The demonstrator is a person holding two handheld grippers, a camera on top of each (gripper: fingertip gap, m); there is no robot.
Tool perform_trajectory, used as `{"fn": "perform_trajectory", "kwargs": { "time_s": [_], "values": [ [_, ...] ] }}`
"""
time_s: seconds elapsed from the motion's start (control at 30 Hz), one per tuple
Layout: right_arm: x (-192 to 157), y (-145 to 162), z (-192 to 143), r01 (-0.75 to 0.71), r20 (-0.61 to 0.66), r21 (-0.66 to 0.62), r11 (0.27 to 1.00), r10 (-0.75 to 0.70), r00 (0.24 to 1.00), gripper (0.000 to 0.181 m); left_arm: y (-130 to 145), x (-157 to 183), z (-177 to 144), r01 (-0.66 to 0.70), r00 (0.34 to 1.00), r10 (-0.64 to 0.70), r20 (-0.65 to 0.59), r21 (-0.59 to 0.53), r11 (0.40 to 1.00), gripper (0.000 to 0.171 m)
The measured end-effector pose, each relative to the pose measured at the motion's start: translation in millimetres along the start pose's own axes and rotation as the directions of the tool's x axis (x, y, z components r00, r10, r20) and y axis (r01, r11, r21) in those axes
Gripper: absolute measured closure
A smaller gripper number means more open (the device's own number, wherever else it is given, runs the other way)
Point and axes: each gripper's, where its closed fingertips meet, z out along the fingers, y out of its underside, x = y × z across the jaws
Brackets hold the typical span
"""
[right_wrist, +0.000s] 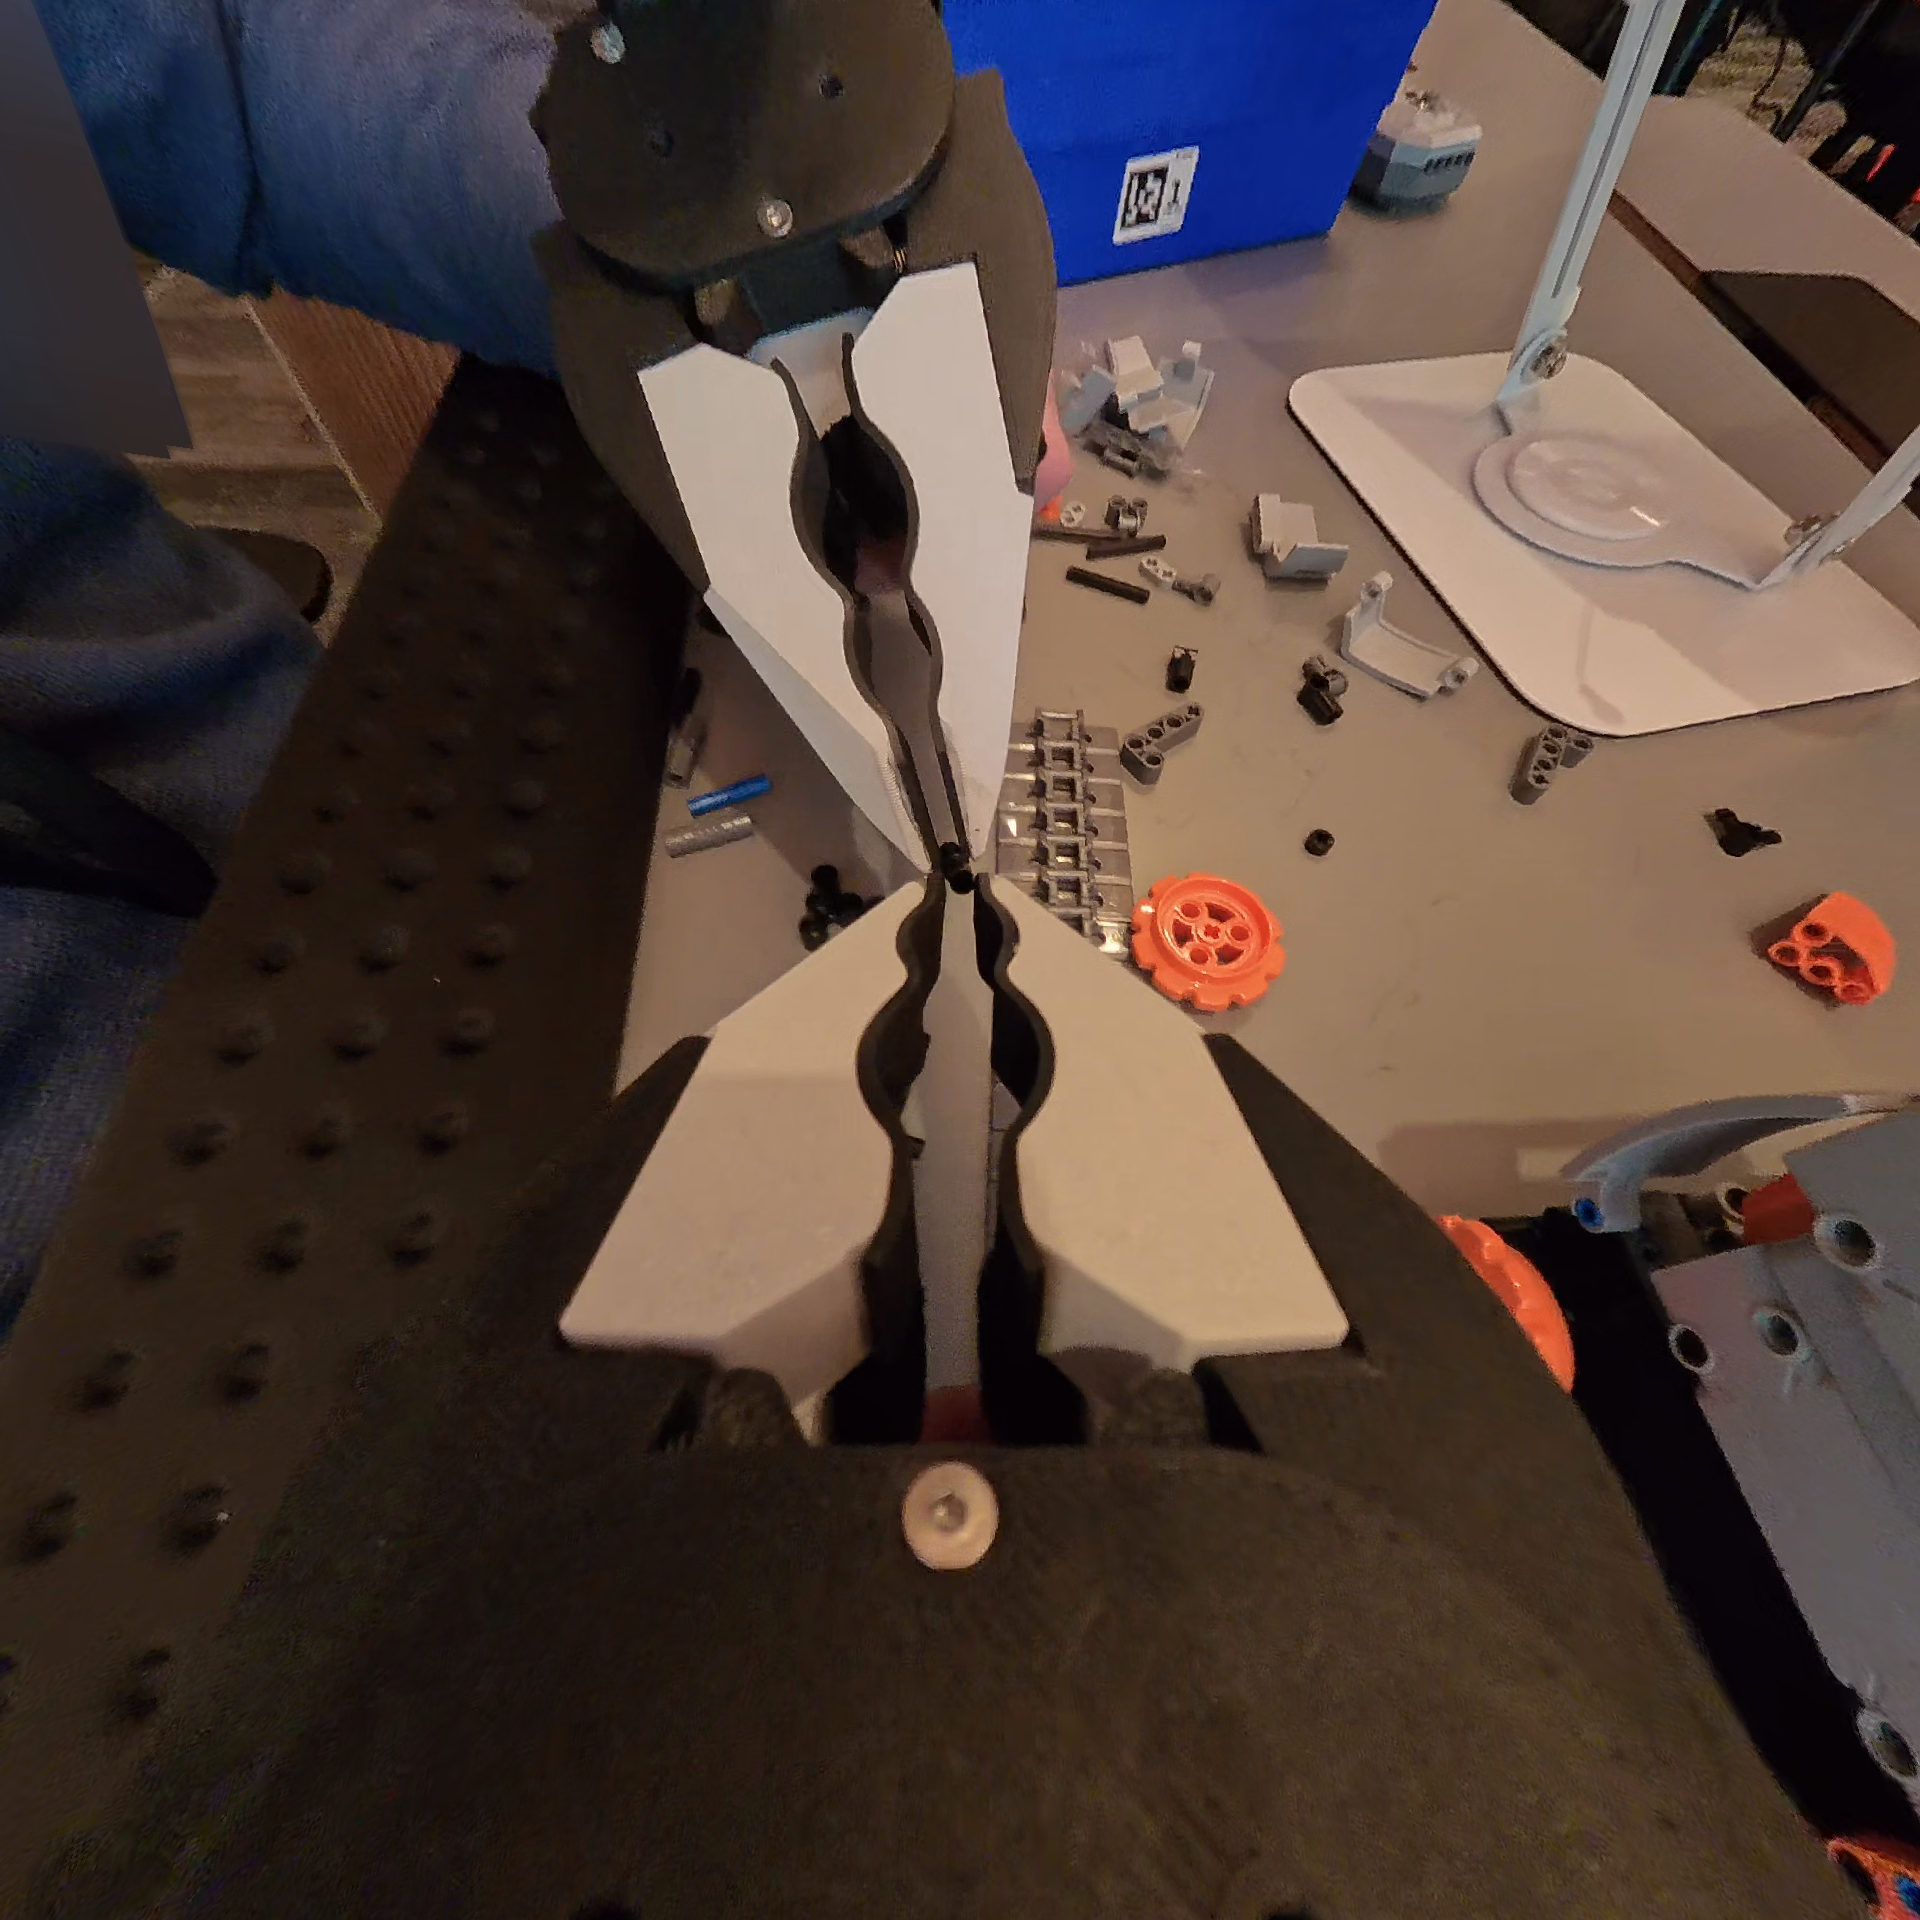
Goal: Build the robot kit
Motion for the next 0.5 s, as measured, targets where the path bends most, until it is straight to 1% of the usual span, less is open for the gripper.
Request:
{"fn": "perform_trajectory", "kwargs": {
  "time_s": [0.13,0.2,0.3,0.37,0.43,0.5],
  "values": [
    [-10.1,-11.3,-7.9,-0.02,0.001,0.055,0.998,0.02,1.0,0.178,-13.1,8.7,-5.9,0.019,1.0,-0.017,-0.022,0.07,0.997,0.169],
    [-16.0,-16.8,-13.7,-0.022,-0.02,0.083,0.996,0.023,1.0,0.178,-21.1,13.3,-8.0,0.029,0.999,-0.026,-0.032,0.106,0.994,0.169],
    [-22.8,-19.6,-21.7,-0.042,-0.033,0.127,0.991,0.046,0.998,0.177,-27.7,20.9,-7.0,0.026,0.998,-0.019,-0.053,0.127,0.992,0.168],
    [-23.3,-19.3,-26.1,-0.059,-0.032,0.149,0.987,0.065,0.997,0.174,-28.8,23.8,-4.7,0.027,0.998,-0.019,-0.062,0.13,0.991,0.169],
    [-24.3,-17.8,-27.3,-0.067,-0.02,0.155,0.986,0.071,0.997,0.176,-31.0,24.0,-4.0,0.027,0.998,-0.019,-0.059,0.141,0.99,0.169],
    [-24.5,-17.4,-26.7,-0.045,-0.029,0.15,0.988,0.05,0.998,0.179,-29.9,23.0,-3.3,0.027,0.998,-0.019,-0.055,0.135,0.99,0.168]
  ]
}}
